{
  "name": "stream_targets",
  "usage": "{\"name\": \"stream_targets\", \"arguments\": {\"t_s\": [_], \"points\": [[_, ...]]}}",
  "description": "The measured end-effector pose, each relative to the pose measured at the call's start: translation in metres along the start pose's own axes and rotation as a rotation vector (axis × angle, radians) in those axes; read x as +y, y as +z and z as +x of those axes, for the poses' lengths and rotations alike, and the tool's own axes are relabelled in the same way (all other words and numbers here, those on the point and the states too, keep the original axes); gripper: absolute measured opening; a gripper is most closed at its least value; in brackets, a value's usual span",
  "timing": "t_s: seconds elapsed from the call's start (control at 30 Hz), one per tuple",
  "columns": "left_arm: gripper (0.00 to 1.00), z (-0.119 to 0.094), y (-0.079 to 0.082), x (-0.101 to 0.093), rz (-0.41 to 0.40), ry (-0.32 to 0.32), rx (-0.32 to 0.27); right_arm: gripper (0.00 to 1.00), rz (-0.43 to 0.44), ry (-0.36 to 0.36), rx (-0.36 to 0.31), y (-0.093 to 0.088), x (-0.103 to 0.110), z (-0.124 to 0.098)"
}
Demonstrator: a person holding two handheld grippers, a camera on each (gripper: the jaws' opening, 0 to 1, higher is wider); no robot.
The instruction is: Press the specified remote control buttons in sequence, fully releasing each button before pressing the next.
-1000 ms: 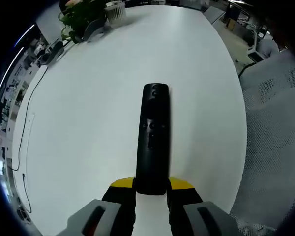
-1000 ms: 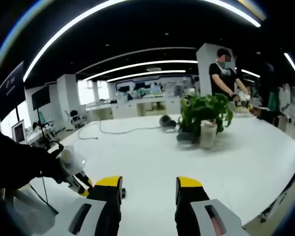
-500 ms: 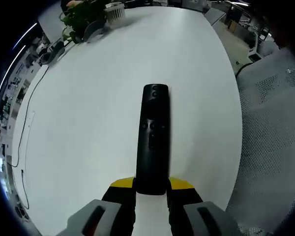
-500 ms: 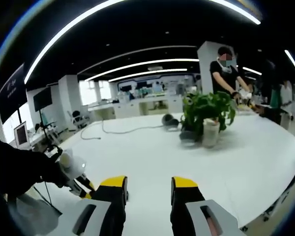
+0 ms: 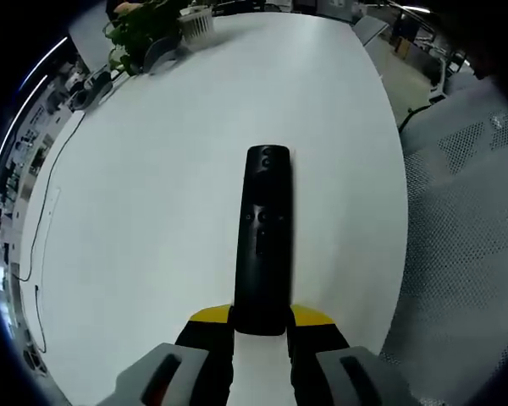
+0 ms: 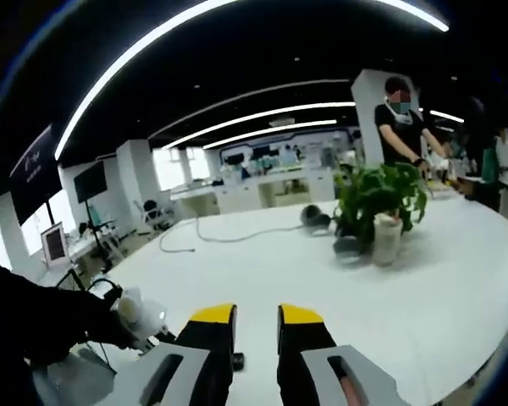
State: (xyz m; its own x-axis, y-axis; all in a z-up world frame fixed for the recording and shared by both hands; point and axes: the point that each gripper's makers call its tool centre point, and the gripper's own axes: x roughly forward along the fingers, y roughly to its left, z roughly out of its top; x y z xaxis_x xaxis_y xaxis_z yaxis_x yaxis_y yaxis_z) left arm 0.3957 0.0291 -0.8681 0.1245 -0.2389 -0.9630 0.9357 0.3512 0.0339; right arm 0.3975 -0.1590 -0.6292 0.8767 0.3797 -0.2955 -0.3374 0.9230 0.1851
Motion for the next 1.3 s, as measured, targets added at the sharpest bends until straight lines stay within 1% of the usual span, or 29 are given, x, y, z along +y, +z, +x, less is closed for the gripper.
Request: {"name": "stream_targets", "arguments": {"t_s": [0.17,0.27,0.4,0.53,0.67,0.83,0.93,0.97,1.03,1.07,1.17,1.3], "points": [[0.24,0.000,-0.001,-0.004,-0.004,0.000,-0.003,0.01,-0.048,0.059,-0.023,0.026,0.016,0.013],[0.24,0.000,-0.001,-0.008,-0.003,-0.001,-0.001,0.00,-0.075,0.083,-0.031,0.039,0.022,0.019],[0.24,0.000,-0.002,-0.012,-0.006,0.001,-0.003,0.00,-0.088,0.113,-0.055,0.056,0.031,0.029],[0.24,-0.001,-0.002,-0.015,-0.013,0.000,-0.010,0.00,-0.091,0.135,-0.062,0.063,0.039,0.038],[0.24,-0.002,-0.003,-0.019,-0.017,0.000,-0.015,0.00,-0.089,0.157,-0.046,0.057,0.047,0.049],[0.24,-0.002,-0.003,-0.022,-0.024,0.004,-0.018,0.00,-0.065,0.183,0.003,0.043,0.053,0.063],[0.24,-0.003,-0.003,-0.025,-0.038,0.007,-0.025,0.00,-0.044,0.196,0.048,0.032,0.057,0.076],[0.24,-0.003,-0.003,-0.026,-0.041,0.007,-0.028,0.00,-0.049,0.204,0.073,0.027,0.059,0.080],[0.24,-0.003,-0.004,-0.028,-0.045,0.010,-0.033,0.00,-0.054,0.212,0.089,0.022,0.062,0.086],[0.24,-0.003,-0.004,-0.029,-0.049,0.008,-0.036,0.00,-0.057,0.219,0.109,0.017,0.064,0.089],[0.24,-0.003,-0.004,-0.033,-0.045,0.006,-0.040,0.00,-0.065,0.242,0.148,0.008,0.070,0.096],[0.24,-0.003,-0.003,-0.038,-0.039,0.005,-0.038,0.00,-0.052,0.264,0.204,-0.006,0.074,0.104]]}}
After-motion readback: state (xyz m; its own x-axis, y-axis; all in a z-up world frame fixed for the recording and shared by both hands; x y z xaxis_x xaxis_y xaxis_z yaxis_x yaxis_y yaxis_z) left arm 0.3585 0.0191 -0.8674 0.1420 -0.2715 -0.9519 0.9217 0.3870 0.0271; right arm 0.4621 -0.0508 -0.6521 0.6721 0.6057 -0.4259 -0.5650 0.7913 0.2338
